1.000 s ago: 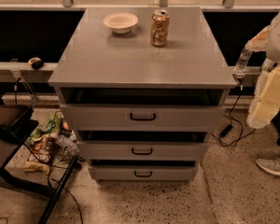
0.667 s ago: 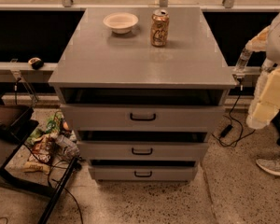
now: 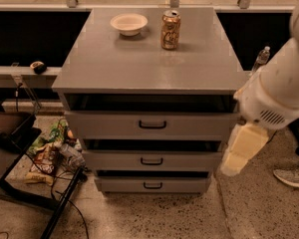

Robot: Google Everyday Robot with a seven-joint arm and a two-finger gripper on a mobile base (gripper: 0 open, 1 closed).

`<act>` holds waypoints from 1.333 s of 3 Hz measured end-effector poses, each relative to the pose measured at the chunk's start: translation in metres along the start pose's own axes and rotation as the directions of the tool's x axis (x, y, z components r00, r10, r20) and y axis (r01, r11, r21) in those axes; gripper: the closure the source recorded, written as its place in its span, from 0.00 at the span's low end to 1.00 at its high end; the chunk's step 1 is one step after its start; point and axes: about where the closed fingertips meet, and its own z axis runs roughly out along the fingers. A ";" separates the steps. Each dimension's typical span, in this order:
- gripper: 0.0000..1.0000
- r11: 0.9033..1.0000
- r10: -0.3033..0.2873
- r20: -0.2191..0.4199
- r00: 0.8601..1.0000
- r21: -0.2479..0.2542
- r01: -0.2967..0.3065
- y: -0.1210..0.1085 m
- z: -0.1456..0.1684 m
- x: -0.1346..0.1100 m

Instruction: Open middle drawer

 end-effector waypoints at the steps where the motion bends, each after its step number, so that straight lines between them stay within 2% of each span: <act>1: 0.00 0.998 0.022 -0.063 0.998 -0.051 -0.025 0.018 0.077 0.004; 2: 0.00 0.998 0.012 -0.125 0.992 -0.052 -0.019 0.023 0.152 0.003; 3: 0.00 1.000 -0.009 -0.150 0.989 -0.013 0.007 0.018 0.216 -0.004; 4: 0.00 1.000 -0.002 -0.152 0.988 0.010 0.004 0.012 0.217 -0.003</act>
Offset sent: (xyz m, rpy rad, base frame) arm 0.0544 0.0461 -0.2525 -0.2090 0.0597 -0.0332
